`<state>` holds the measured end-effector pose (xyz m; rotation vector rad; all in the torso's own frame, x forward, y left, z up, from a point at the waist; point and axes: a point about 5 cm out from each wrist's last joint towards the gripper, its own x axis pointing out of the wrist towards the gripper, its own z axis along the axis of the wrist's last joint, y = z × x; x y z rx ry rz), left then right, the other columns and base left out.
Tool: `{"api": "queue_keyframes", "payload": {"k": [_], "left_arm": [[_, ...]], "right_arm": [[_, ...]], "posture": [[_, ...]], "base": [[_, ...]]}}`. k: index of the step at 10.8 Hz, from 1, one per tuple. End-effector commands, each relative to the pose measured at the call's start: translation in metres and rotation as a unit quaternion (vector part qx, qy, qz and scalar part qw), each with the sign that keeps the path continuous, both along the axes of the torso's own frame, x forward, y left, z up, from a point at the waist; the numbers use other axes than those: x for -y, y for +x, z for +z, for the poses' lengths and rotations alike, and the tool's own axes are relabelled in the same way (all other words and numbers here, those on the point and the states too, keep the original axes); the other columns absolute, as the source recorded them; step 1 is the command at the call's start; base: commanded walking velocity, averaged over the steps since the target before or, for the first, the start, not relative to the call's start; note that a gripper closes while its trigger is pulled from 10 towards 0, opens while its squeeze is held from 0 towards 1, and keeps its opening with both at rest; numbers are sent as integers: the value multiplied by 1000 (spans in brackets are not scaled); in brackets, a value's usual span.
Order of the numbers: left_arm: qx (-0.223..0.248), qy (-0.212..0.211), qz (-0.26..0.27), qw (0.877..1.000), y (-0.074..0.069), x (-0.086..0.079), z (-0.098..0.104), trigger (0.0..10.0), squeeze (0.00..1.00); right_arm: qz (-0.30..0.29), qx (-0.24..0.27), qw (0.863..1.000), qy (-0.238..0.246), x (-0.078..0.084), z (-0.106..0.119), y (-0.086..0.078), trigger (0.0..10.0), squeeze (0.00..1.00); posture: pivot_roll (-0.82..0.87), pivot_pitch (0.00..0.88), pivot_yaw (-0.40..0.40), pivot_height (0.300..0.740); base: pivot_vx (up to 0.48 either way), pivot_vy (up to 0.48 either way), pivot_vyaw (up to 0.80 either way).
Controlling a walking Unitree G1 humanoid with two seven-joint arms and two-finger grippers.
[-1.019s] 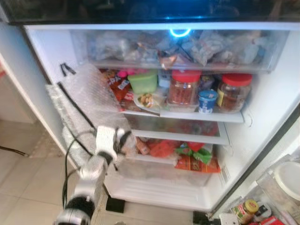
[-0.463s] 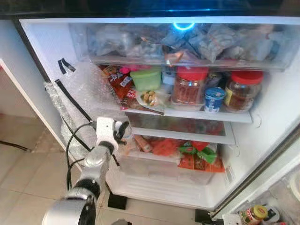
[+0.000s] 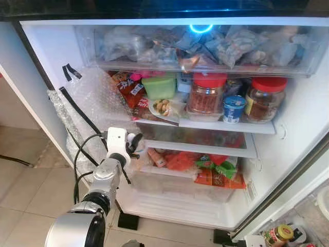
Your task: Restocking fridge
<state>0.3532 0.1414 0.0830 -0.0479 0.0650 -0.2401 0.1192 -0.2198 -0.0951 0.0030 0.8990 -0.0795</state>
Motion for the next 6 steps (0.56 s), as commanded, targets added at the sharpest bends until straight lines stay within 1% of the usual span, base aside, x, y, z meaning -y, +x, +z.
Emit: {"api": "queue_keyframes", "payload": {"k": [1,2,3,4,5,6], "left_arm": [[16,8,-7,1000,-2,-2,1,10000,0],[27,1,-11,1000,-9,-1,-4,10000,0],[35,7,-30,999,-21,3,-14,10000,0],[32,9,-35,999,-28,3,-20,10000,0],[34,8,-38,999,-42,1,-30,10000,0],[41,7,-40,998,-55,-1,-34,10000,0]], "right_arm": [[-5,-86,996,0,3,-14,-47,10000,0],[-4,-86,996,2,1,-14,-46,10000,0],[-2,-86,996,5,-1,-14,-46,10000,0],[-2,-86,996,7,-2,-14,-46,10000,0],[-2,-87,996,8,-3,-15,-46,10000,0],[1,-89,996,8,-3,-15,-47,10000,0]], "posture": [[-100,32,57,656],[-89,28,61,656],[-80,28,66,656],[-77,27,69,656],[-70,22,73,656],[-65,16,76,656]], "base": [[0,0,0],[0,0,0],[0,0,0],[0,0,0],[0,0,0],[0,0,0]]}}
